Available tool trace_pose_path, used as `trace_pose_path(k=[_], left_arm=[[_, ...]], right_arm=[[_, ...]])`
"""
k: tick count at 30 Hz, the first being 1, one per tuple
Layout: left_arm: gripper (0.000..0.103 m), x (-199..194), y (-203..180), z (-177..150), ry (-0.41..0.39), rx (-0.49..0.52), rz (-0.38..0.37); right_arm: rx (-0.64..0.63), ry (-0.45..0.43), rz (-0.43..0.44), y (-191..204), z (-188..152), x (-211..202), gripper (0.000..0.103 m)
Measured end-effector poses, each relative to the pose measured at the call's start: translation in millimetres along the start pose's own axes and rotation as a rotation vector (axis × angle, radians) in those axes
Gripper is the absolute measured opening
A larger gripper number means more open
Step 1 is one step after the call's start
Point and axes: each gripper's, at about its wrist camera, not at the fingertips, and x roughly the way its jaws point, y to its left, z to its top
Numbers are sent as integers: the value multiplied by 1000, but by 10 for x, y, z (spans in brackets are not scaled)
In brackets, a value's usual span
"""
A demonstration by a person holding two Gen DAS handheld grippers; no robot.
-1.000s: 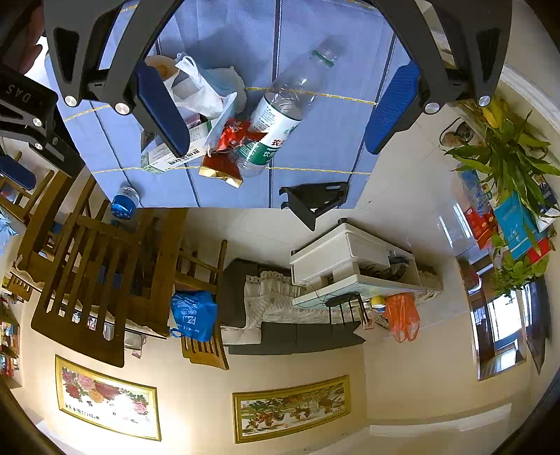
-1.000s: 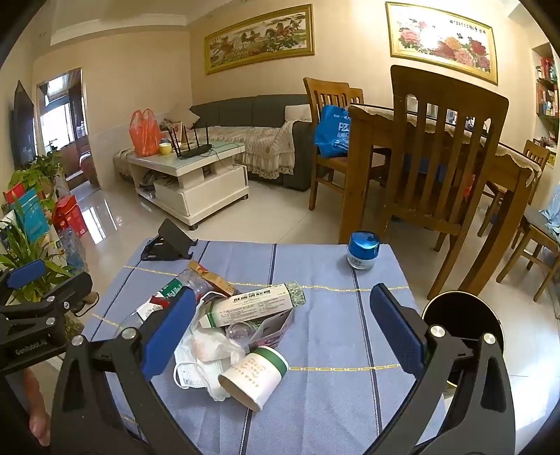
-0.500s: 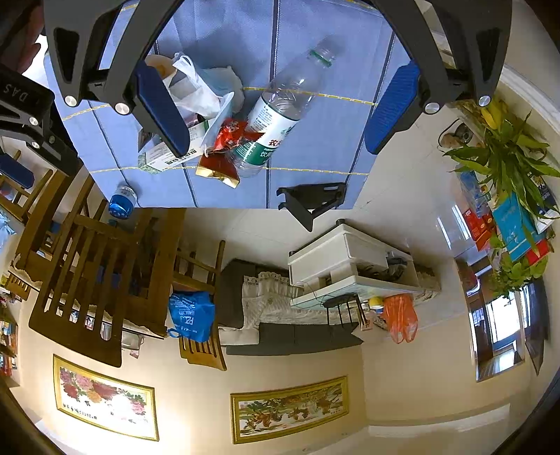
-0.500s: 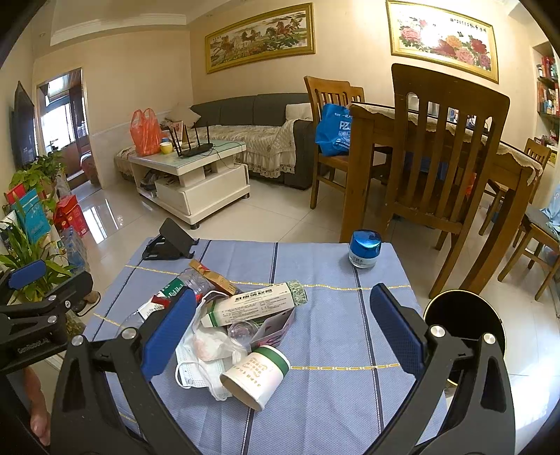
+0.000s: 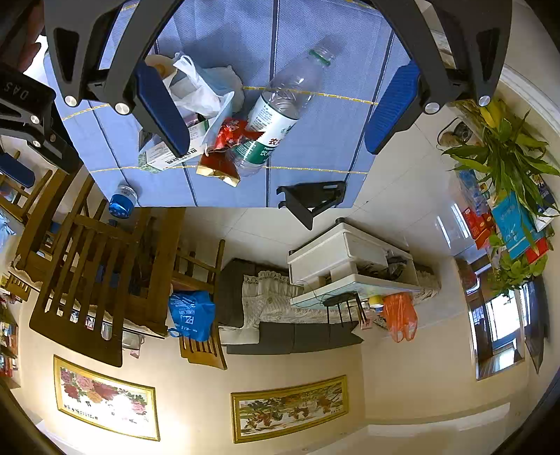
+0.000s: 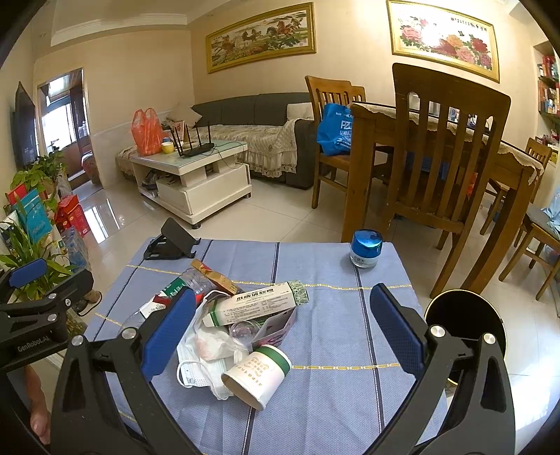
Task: Collect trash
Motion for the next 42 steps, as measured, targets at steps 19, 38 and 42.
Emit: trace_pose_path(k=[19,38,42], left_arm=[[97,-4,-1,5,2,0,-1],[97,167,328,-119,49,-57,4],[97,187,520,-158,47,-88,-5]], right_arm=[[2,3,3,4,-7,12,98],[-43,38,9,343,-140,173,98],[-73,52,8,556,-150,207,98]])
